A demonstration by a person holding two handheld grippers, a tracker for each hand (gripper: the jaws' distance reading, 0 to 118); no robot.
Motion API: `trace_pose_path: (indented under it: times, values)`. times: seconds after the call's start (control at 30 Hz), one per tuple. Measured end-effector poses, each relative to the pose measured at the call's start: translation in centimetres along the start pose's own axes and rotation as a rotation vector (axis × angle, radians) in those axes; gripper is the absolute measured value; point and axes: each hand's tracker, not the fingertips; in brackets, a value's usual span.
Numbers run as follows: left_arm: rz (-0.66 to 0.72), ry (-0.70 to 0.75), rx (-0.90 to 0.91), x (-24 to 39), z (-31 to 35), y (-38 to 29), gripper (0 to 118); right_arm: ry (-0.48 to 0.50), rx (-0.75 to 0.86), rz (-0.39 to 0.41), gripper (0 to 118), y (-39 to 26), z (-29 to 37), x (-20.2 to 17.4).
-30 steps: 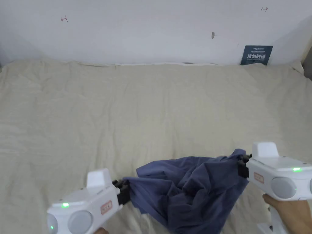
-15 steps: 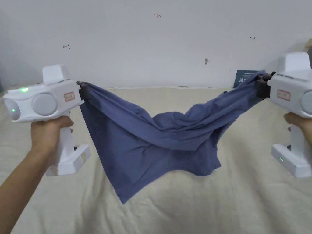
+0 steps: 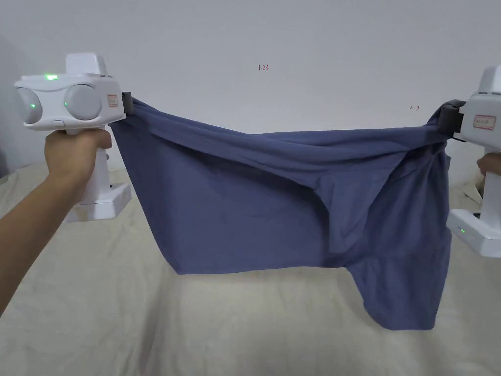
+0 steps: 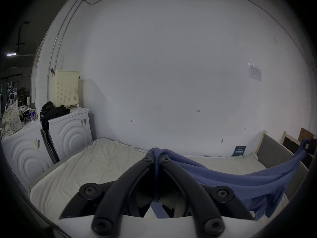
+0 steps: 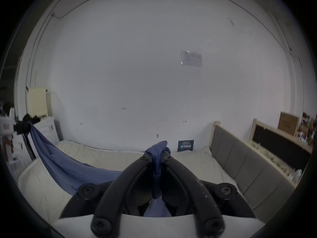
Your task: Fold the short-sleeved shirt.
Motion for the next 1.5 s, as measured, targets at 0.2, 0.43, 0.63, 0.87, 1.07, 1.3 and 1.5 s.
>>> trace_pose_path:
  times: [0.2,0.43,0.63,0.87,1.07,1.3,1.5]
  values:
    - [-0.028,0.025,-0.018,-0.4,-3.5,-2.2,4,0.001,-0.047,-0.031,9,-2.9,-3.4,0.3]
    - [-0.056,0.049,-0.102,-1.7,-5.5,-8.2,4,-0.016,-0.129,0.023,9,-8.5,-4.6,-1.5]
    - [-0.025,0.029,-0.210,-3.8,-2.2,-15.2,4,-0.013,-0.218,0.023,9,-14.9,-3.4,-2.1]
    - [-0.039,0.000,-0.374,-7.0,6.0,-24.9,4,-0.012,-0.325,-0.008,9,-24.0,3.8,-1.5]
    - [-0.084,-0.007,-0.510,-8.8,13.3,-32.4,4,-0.013,-0.416,-0.041,9,-31.0,9.6,-0.3]
    - [-0.089,-0.009,-0.661,-9.9,19.7,-38.9,4,-0.056,-0.550,-0.070,9,-39.0,15.3,0.6]
    - [-0.052,0.022,-0.783,-10.0,22.1,-41.7,4,-0.100,-0.728,-0.090,9,-44.7,16.4,1.6]
